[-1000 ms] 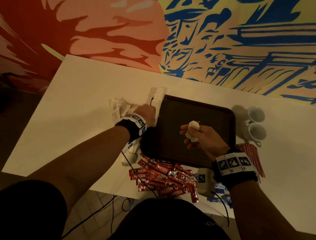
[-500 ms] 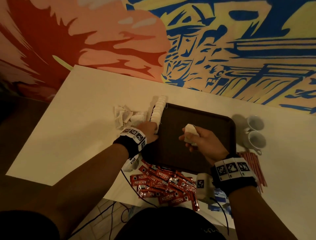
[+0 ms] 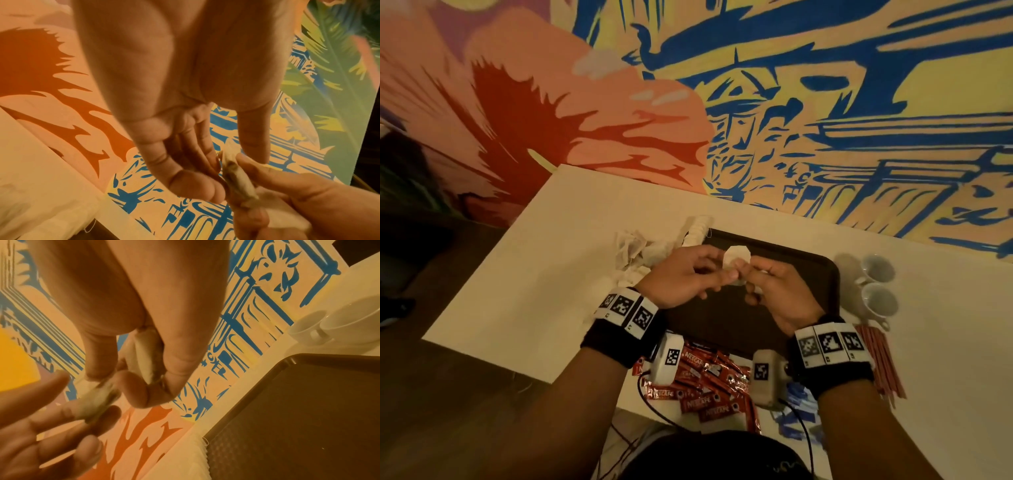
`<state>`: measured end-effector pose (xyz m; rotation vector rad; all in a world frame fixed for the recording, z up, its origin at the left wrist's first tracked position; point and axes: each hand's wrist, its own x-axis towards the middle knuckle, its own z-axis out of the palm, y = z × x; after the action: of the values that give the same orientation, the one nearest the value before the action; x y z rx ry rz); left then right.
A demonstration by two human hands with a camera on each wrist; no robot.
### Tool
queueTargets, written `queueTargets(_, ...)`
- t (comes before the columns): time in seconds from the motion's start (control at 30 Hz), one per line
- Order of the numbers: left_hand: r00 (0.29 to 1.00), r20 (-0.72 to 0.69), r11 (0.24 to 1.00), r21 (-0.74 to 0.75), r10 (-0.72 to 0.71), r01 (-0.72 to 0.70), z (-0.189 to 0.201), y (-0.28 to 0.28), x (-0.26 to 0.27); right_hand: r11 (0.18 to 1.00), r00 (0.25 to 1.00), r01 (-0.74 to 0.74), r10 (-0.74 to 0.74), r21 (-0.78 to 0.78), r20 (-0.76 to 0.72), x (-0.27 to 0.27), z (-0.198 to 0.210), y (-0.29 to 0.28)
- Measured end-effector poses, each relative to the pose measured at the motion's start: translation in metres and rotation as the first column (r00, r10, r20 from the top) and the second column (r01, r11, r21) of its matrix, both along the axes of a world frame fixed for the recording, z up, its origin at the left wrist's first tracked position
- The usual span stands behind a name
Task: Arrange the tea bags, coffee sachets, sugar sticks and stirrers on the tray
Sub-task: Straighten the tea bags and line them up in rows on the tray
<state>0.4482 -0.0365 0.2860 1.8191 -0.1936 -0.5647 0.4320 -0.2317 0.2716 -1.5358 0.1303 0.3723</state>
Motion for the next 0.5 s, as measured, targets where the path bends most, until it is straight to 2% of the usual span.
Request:
queueTargets(0.23,0.988,0.062,0.99,-0.006,0.138,-0.138,0.014,-0.025,-0.025,0.999,0.997,0.023,-0.025,0.026,0.068,-0.015,0.019,-0.031)
queueTargets(0.5,0.986,0.134,0.994,0.034,0.097,-0.103,0.026,-0.052,-0.051,0.999,0.99,0.005,-0.01,0.036,0.139,-0.036,0.027,-0.058)
